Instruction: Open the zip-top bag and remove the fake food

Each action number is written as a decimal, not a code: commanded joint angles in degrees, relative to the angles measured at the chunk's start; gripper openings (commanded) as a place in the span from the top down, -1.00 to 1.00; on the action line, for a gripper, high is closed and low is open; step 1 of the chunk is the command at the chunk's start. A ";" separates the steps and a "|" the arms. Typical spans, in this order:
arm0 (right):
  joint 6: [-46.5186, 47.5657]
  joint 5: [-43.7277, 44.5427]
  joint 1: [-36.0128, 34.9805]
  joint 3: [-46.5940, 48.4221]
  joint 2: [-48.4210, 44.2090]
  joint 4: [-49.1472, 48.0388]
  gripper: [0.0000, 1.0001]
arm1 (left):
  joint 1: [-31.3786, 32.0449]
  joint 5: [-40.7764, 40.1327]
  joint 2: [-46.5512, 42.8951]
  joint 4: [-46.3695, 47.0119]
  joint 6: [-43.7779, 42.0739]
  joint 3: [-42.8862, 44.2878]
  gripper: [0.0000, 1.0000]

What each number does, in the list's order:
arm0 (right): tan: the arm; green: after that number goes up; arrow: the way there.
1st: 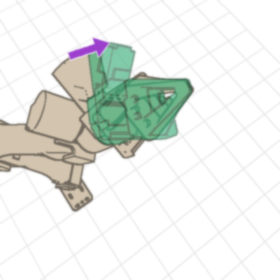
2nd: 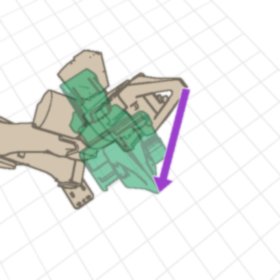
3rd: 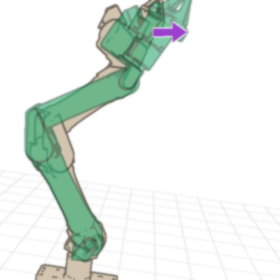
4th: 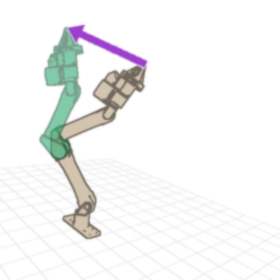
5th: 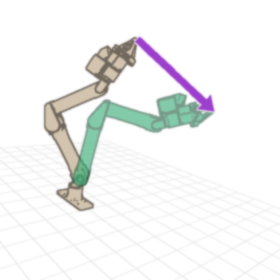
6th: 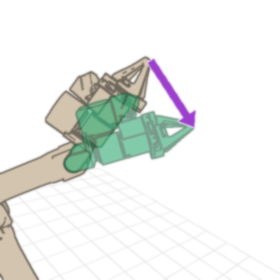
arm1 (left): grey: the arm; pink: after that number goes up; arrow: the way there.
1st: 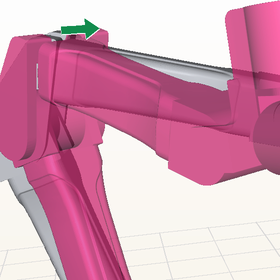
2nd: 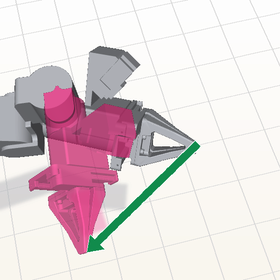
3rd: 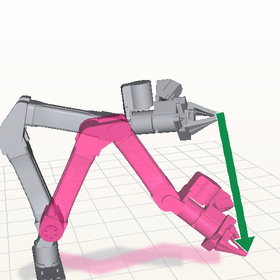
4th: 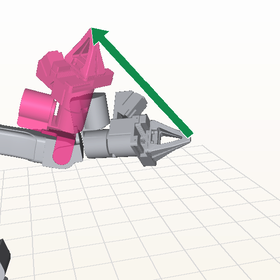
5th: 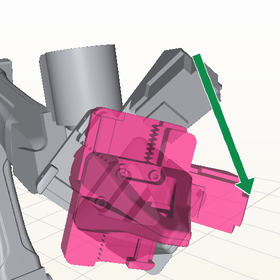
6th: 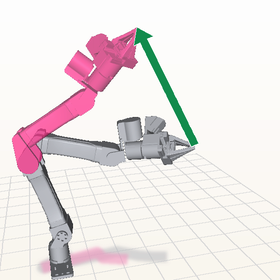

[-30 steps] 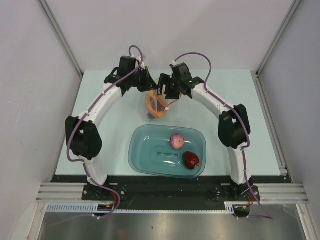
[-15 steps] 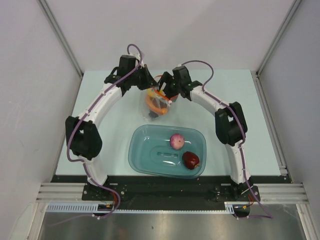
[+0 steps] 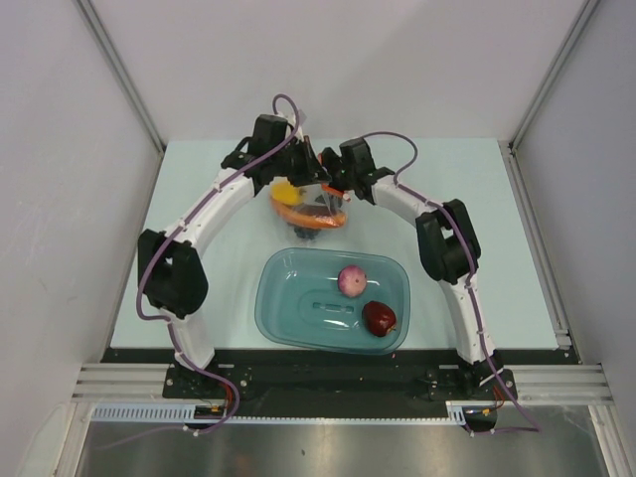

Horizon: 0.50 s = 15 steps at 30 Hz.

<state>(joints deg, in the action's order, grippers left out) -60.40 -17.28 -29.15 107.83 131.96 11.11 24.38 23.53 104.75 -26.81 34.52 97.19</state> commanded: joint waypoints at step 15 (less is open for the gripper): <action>-4.54 -7.86 -0.65 -7.37 0.40 -16.65 -0.05 | 1.02 5.91 2.04 -2.02 -0.51 7.67 1.00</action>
<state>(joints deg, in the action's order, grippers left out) -63.61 -24.73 -29.19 101.89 132.57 -2.22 24.43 25.76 107.87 -30.39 34.44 101.03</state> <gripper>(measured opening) 0.580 0.005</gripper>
